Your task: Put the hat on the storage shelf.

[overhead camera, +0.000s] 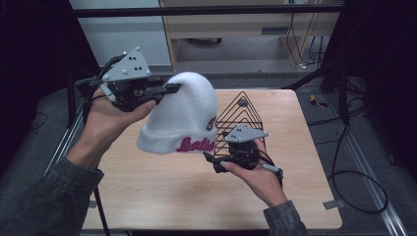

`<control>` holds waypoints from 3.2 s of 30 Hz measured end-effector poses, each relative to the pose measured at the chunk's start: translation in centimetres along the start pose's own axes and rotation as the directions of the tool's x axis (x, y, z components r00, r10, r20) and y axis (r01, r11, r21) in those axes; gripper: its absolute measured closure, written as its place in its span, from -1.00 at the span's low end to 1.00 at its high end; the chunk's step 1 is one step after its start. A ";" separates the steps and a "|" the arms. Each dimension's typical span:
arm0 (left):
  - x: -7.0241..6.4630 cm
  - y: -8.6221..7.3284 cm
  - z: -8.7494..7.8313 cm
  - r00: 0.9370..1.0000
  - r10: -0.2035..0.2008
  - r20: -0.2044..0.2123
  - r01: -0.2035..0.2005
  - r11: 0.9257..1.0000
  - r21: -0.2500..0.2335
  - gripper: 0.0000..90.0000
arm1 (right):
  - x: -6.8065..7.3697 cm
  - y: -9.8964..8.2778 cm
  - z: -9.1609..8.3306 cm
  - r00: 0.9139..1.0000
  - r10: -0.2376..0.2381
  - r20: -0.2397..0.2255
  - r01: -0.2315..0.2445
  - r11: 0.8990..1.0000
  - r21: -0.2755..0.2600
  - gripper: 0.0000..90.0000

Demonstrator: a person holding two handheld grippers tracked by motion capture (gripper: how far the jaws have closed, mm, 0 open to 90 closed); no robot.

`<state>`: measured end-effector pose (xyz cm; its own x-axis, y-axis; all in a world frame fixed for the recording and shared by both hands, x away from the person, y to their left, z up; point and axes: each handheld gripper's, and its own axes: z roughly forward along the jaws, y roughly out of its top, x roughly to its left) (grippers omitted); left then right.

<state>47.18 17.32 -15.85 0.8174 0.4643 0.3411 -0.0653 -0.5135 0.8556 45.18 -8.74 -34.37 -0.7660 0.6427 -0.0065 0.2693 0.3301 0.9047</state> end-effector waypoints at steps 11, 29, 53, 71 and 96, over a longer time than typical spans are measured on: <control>0.3 -0.4 1.6 0.999 -0.051 0.008 0.051 0.998 -0.040 0.85 | -1.3 0.7 2.5 0.990 0.011 -0.143 -0.010 1.000 0.007 0.45; 3.2 1.4 6.8 0.988 -0.152 -0.031 0.149 0.984 -0.101 0.84 | -8.5 4.2 -3.8 0.995 -0.064 0.076 0.059 0.996 0.061 0.64; 3.4 1.7 15.5 0.976 -0.216 0.016 0.217 0.971 -0.102 0.84 | -15.5 1.9 -5.6 0.971 -0.011 0.238 -0.005 0.998 0.067 0.69; 2.0 1.1 16.3 0.977 -0.211 0.040 0.214 0.974 -0.074 0.84 | -15.9 0.0 -6.3 0.977 0.009 0.213 -0.033 0.993 0.109 0.71; -0.2 -2.3 20.1 0.978 -0.189 0.087 0.188 0.982 0.021 0.84 | -16.4 -5.2 -5.0 0.968 0.040 0.246 -0.088 0.978 0.187 0.71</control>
<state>58.69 3.97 -25.73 0.8617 0.4884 0.1375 0.1020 -0.4322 0.8960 53.41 -24.43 -36.85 -0.5874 0.8058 -0.0751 0.4402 0.3960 0.8059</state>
